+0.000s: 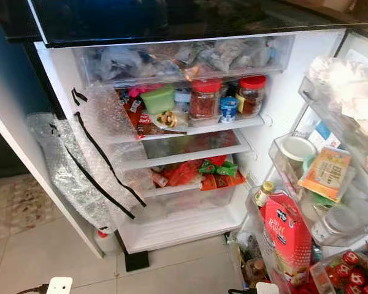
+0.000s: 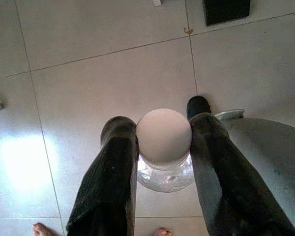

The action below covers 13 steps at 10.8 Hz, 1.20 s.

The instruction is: Restocking fridge

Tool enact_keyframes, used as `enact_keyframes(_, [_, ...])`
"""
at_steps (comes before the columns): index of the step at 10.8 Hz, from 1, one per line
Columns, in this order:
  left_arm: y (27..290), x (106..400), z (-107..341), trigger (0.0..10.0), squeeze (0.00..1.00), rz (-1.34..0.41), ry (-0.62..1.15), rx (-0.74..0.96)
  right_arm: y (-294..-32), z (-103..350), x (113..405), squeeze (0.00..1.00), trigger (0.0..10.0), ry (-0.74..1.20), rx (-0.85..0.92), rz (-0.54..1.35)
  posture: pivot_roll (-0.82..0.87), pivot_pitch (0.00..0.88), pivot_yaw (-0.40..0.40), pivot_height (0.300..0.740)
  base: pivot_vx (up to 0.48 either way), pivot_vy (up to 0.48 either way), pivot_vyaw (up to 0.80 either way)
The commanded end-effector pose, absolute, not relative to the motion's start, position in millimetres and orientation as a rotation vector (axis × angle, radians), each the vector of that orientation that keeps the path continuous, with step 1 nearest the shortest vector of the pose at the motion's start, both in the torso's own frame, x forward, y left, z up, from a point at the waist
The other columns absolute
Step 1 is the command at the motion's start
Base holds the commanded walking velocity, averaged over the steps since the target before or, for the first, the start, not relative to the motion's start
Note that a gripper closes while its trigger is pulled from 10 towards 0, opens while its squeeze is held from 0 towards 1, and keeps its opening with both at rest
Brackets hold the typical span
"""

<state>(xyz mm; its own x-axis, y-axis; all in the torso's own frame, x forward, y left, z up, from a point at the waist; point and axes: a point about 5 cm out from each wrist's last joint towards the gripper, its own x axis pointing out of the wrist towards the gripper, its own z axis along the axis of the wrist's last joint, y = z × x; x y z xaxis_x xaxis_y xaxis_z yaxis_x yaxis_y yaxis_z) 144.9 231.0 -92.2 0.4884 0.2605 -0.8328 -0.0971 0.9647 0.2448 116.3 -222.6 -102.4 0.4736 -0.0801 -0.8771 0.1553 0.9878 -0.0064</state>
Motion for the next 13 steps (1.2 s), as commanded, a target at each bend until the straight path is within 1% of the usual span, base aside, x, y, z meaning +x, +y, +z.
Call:
enact_keyframes(1, [231.4,143.6,-92.8,10.0,0.00,0.207,1.052,0.196,-223.2,-102.4,116.5,0.00,10.0,1.074,0.076,-0.144,-0.11,0.000,-0.025,0.740,0.000,-0.270,0.00])
enact_keyframes(13, [231.5,143.8,-92.6,10.0,0.00,0.190,1.049,0.207,-222.5,-102.3,117.1,0.00,10.0,1.078,0.045,-0.111,-0.12,0.000,-0.024,0.740,0.000,-0.280,0.00])
